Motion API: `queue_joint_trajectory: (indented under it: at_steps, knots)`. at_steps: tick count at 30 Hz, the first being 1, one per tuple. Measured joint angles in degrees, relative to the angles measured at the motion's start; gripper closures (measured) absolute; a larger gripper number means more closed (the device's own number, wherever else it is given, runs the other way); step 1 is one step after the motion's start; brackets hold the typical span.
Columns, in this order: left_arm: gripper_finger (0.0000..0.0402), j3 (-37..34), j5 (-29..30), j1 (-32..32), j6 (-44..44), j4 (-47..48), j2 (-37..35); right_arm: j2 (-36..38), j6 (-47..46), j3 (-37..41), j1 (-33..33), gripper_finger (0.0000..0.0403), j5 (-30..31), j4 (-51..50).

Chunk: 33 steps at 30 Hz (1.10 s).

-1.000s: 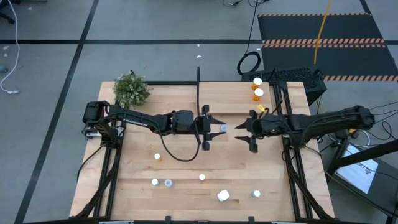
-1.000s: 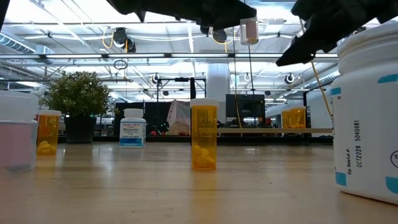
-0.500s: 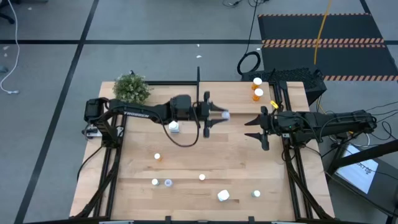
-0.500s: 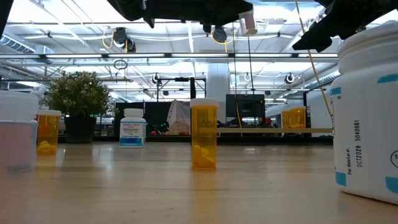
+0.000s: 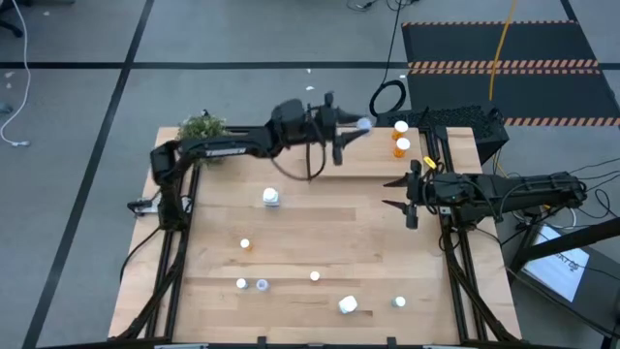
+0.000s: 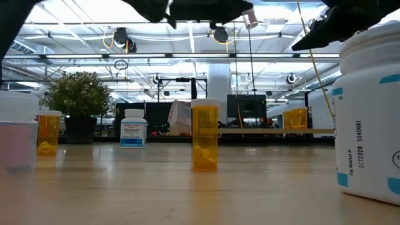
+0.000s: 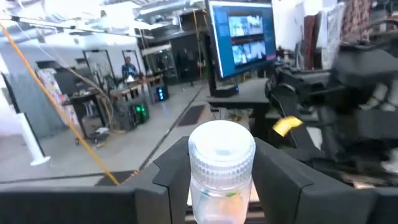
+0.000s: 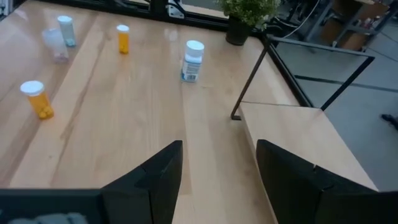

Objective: Pick and place medicine bottles onto shelf by color
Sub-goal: Put the right transparent pill bottle on the shelf

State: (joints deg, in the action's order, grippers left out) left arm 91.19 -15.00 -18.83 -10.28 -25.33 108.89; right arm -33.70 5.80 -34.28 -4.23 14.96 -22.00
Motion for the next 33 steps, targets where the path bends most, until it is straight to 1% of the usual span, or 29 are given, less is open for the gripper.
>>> queue_joint_trajectory:
  at_steps: [3,5,10,14,18,23,30,33]
  knots:
    - [0.0246,6.7,-3.0,-1.5,1.6,1.7,5.2,0.3,0.1,0.0,0.0,0.0202,0.0,-0.5]
    - [0.0245,11.1,-3.6,-2.1,2.0,4.9,8.5,0.6,0.0,0.0,0.0,0.0202,0.0,-1.5]
    - [0.0244,21.8,-3.6,-2.4,0.8,11.5,16.1,1.9,-0.6,0.0,0.0,0.0202,0.0,-3.8]
    - [0.0244,27.9,-3.6,-2.9,0.5,14.5,20.1,3.7,-0.6,0.0,0.0,0.0202,0.0,-5.3]
    - [0.0243,30.5,-3.6,-4.1,1.0,15.1,22.3,6.1,-0.5,0.0,0.0,0.0202,0.0,-6.8]
    - [0.0243,30.8,-3.6,-5.9,2.1,15.4,23.5,9.6,-0.4,0.0,0.0,0.0202,1.1,-7.8]
    - [0.0243,30.8,-4.0,-6.1,3.3,19.7,23.5,12.5,-0.2,0.0,0.0,0.0202,8.2,-7.5]
    - [0.0243,30.8,-6.2,-5.5,3.8,20.7,23.5,12.2,-1.4,0.1,0.0,0.0202,13.9,-5.6]
